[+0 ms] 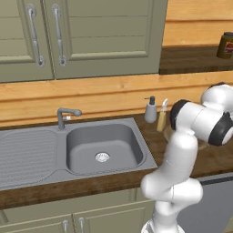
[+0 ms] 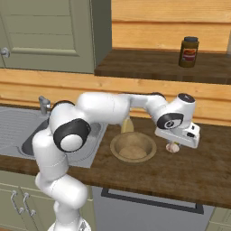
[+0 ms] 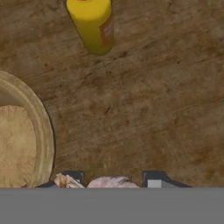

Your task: Pick the garlic from the sink and place it in the bowl. Then pick the bowl and place it in the microwave. Then close the microwave door and press the start button.

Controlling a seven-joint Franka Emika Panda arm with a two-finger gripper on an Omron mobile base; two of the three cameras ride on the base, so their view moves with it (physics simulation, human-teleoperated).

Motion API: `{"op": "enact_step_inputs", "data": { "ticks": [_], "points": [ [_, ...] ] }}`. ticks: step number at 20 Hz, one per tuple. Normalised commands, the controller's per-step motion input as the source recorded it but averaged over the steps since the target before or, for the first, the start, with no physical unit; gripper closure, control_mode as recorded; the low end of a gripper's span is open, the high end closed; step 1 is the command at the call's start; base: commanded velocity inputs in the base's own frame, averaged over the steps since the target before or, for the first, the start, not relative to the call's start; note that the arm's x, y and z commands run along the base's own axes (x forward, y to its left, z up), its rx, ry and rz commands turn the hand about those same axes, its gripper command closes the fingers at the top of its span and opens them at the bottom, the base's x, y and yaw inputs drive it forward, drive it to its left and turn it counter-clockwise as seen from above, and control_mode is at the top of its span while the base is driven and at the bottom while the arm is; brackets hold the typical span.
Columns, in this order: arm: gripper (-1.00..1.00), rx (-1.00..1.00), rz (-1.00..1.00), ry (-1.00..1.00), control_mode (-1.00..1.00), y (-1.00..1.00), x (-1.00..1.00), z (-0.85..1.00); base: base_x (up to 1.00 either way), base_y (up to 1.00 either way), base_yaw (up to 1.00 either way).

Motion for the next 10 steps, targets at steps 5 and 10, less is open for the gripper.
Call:
{"op": "enact_step_inputs", "data": {
  "ticks": [5, 10],
  "points": [
    [1.0, 0.0, 0.09, 0.0, -1.0, 0.96, 0.41, 0.0, 0.0, 0.0, 0.0],
    [1.0, 0.01, 0.04, 0.0, -1.0, 0.85, 0.26, -0.16, 0.0, 0.0, 0.0]
  ]
}}
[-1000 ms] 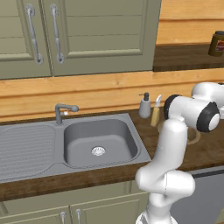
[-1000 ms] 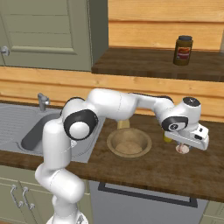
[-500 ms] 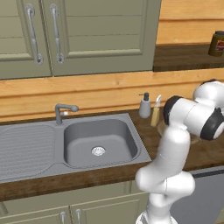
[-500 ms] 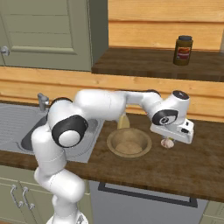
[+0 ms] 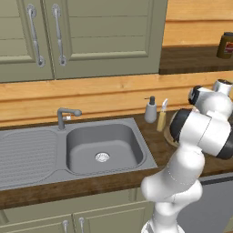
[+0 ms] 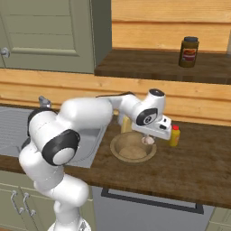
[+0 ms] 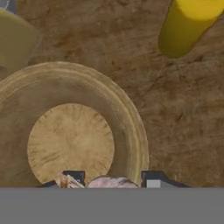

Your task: Pick the garlic from the sink and place it in the bowl. Then pick the bowl and place it in the microwave. Then close the microwave door and press the start button.

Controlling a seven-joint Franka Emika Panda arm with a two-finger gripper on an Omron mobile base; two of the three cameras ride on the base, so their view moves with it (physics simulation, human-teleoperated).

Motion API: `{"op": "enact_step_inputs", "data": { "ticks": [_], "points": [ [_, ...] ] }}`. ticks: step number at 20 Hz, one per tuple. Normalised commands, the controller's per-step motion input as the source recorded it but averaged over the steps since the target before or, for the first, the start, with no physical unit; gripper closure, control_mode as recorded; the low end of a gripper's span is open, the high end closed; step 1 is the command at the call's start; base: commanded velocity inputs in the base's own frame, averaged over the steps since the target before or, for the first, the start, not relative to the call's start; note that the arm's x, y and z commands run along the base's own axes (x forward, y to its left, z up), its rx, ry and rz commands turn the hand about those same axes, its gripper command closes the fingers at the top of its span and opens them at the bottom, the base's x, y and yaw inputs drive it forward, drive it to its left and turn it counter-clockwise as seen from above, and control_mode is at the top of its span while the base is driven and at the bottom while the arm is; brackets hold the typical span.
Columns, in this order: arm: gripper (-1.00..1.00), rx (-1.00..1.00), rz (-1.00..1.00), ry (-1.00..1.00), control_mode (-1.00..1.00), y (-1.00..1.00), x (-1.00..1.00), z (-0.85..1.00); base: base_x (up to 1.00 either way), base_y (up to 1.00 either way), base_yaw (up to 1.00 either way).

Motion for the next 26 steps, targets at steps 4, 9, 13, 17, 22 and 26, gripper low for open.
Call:
{"op": "enact_step_inputs", "data": {
  "ticks": [4, 9, 13, 17, 22, 26],
  "points": [
    [1.0, 0.06, 0.02, 0.03, -1.0, 0.57, 0.08, -0.2, 0.0, 0.0, 0.0],
    [1.0, 0.05, 0.0, 0.04, -1.0, 0.38, 0.09, -0.32, 0.0, 0.0, 0.0],
    [1.0, 0.02, 0.02, 0.03, -1.0, 0.27, 0.32, -0.42, 0.0, 0.0, 0.0],
    [1.0, 0.0, 0.0, 0.0, -1.0, 0.18, 0.25, -0.32, 0.0, 0.0, 0.0],
    [1.0, 0.01, 0.0, 0.04, -1.0, 0.01, 0.05, -0.35, 0.0, 0.0, 0.0],
    [1.0, 0.0, 0.0, 0.01, -1.0, 0.06, 0.08, -0.35, 0.0, 0.0, 0.0]
  ]
}}
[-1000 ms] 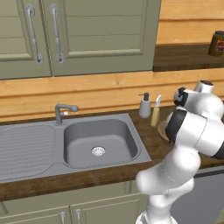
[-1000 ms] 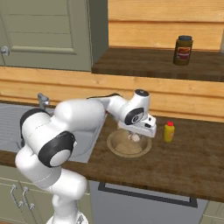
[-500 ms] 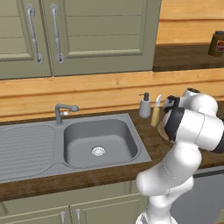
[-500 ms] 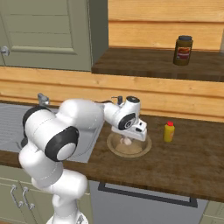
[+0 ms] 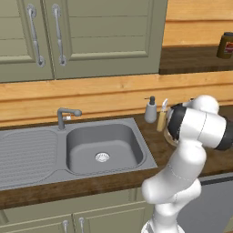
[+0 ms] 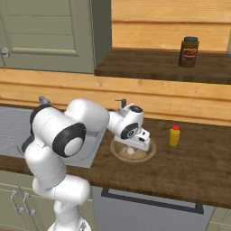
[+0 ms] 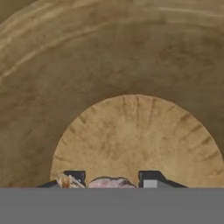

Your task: Pick the garlic from the sink and place it in the bowl. Then pick the bowl and place it in the microwave. Then close the microwave door and press the start button.

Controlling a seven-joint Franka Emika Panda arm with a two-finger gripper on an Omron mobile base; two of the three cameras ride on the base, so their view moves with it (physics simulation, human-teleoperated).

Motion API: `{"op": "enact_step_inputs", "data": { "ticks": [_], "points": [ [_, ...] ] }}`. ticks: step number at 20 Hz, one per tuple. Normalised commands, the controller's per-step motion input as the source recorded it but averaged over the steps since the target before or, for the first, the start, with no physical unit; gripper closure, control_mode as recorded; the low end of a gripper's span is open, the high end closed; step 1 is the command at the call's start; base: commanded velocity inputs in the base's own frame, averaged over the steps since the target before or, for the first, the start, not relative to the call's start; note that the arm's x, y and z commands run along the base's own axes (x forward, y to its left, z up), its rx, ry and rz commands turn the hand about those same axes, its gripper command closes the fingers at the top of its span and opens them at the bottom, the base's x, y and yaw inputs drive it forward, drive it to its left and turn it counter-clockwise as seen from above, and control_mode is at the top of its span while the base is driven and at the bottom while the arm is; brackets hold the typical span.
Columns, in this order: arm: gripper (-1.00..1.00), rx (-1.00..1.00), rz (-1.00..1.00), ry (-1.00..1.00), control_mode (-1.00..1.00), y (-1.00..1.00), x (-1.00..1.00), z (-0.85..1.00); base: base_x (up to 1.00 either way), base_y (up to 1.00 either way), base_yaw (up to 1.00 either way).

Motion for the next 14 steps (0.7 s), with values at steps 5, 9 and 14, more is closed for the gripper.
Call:
{"op": "enact_step_inputs", "data": {
  "ticks": [5, 9, 14],
  "points": [
    [-1.0, 0.0, 0.0, 0.0, -1.0, 0.16, 0.02, -0.08, 0.0, 0.0, 0.0],
    [-1.0, 0.0, 0.0, -0.04, -1.0, 0.0, -0.08, 0.1, 0.0, 0.0, 0.0],
    [-1.0, 0.0, 0.0, -0.15, -1.0, 0.0, -0.38, 0.4, 0.0, 0.0, 0.0]
  ]
}}
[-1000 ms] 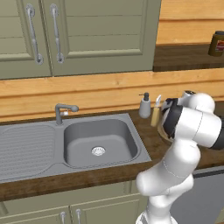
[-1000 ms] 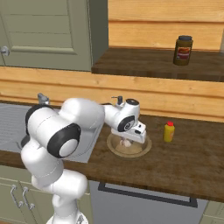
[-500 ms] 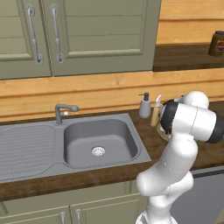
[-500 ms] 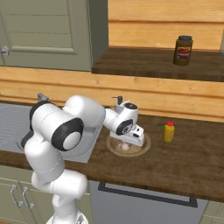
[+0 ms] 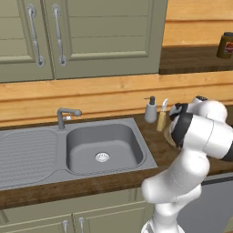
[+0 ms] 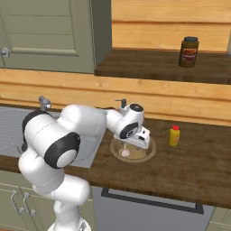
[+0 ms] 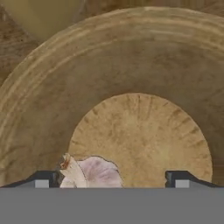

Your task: Pick the garlic from the sink and place it in the bowl. Then pick the bowl and place it in the microwave. Then close the microwave door and press the start button.

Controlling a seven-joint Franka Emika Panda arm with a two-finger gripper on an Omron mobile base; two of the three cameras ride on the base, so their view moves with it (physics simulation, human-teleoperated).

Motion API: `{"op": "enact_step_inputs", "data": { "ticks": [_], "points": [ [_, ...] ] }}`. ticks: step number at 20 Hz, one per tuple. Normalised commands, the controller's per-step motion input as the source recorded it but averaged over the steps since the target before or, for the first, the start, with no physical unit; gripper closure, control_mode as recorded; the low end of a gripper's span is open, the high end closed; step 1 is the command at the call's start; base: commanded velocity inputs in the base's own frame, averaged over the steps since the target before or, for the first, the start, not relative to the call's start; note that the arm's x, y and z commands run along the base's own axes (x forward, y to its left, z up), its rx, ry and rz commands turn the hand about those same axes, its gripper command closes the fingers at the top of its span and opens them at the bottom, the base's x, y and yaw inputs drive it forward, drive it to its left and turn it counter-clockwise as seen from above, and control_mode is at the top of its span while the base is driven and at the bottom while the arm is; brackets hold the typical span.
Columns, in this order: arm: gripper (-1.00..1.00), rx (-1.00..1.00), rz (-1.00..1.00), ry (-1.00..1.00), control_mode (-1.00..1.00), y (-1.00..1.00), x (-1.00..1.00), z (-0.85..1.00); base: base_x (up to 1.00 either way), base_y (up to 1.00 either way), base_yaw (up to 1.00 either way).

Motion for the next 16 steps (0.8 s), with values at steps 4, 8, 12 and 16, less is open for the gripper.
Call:
{"op": "enact_step_inputs", "data": {
  "ticks": [4, 8, 12, 16],
  "points": [
    [-1.0, 0.01, -0.02, -0.14, -1.0, -0.37, -0.41, 0.23, 0.0, 0.0, 0.0],
    [-1.0, 0.03, -0.1, -0.04, -1.0, -0.55, -0.22, 0.38, 0.0, 0.0, 0.0],
    [-1.0, 0.04, -0.15, 0.0, -1.0, -0.57, -0.04, 0.47, 0.0, 0.0, 0.0],
    [-1.0, 0.06, -0.1, 0.02, -1.0, -0.63, 0.0, 0.08, 0.0, 0.0, 0.0]
  ]
}}
